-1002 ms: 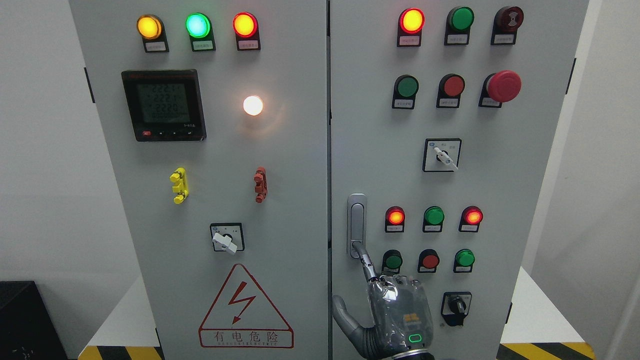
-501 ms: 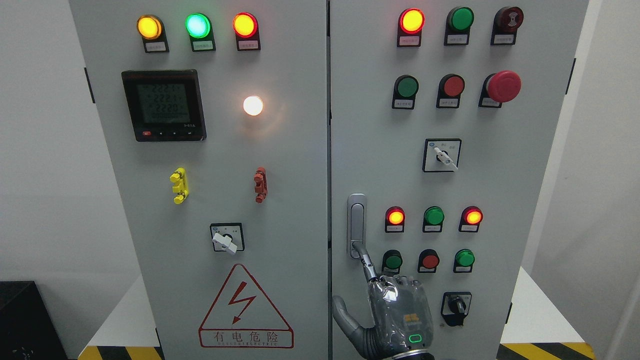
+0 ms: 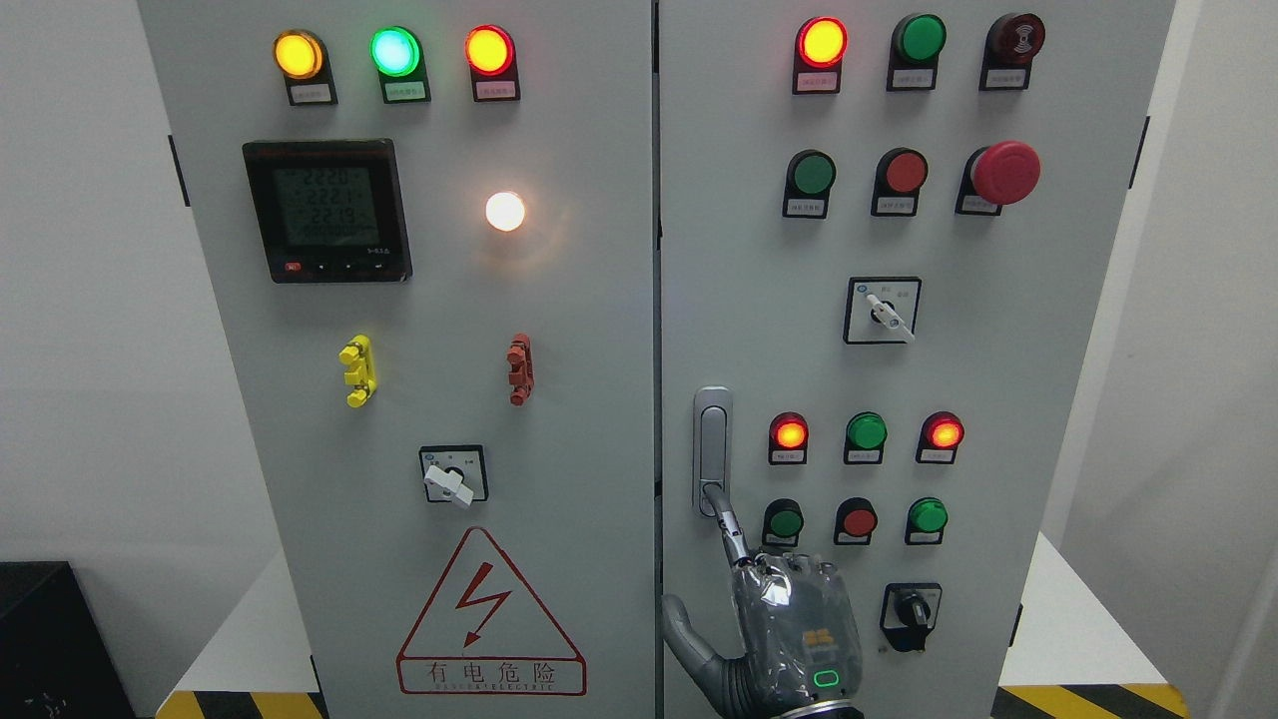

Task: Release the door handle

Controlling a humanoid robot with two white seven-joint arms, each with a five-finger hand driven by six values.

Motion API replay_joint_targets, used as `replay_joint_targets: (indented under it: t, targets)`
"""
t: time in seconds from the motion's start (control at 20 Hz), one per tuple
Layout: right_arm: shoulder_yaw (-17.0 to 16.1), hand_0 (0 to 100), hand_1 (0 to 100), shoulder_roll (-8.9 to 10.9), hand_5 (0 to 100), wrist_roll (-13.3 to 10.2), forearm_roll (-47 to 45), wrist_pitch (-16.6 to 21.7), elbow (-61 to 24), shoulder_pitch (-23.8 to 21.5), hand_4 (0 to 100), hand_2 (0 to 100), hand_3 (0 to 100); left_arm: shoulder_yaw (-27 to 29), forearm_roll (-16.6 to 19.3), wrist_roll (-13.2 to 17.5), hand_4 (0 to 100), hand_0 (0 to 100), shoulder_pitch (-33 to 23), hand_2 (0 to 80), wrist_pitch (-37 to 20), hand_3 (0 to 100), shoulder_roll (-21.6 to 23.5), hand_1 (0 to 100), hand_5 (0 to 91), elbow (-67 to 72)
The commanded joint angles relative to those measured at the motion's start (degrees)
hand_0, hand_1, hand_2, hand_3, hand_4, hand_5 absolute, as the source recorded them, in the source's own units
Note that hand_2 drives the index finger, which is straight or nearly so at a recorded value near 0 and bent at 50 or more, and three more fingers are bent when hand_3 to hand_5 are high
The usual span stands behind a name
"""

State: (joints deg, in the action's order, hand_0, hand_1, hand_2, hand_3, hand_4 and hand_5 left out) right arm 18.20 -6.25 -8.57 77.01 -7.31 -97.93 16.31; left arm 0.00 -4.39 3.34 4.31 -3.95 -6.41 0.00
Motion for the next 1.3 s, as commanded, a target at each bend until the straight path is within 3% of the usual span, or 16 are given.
replay_joint_targets:
  t: [0.0, 1.25]
  targets:
    - [0.1, 37, 25, 0.01, 93, 0.0, 0.1, -0.1, 0.4, -0.1, 87, 0, 93, -1.2, 0.0, 0.0, 1, 0, 0.0, 2.3, 0.0, 10, 0.0, 0, 0.0, -1.1]
    - [0.2, 36, 25, 0.19, 93, 1.0, 0.0, -1.0, -0.2, -1.1, 87, 0, 94, -1.2, 0.0, 0.0, 1, 0, 0.0, 2.2, 0.0, 10, 0.0, 0, 0.0, -1.1]
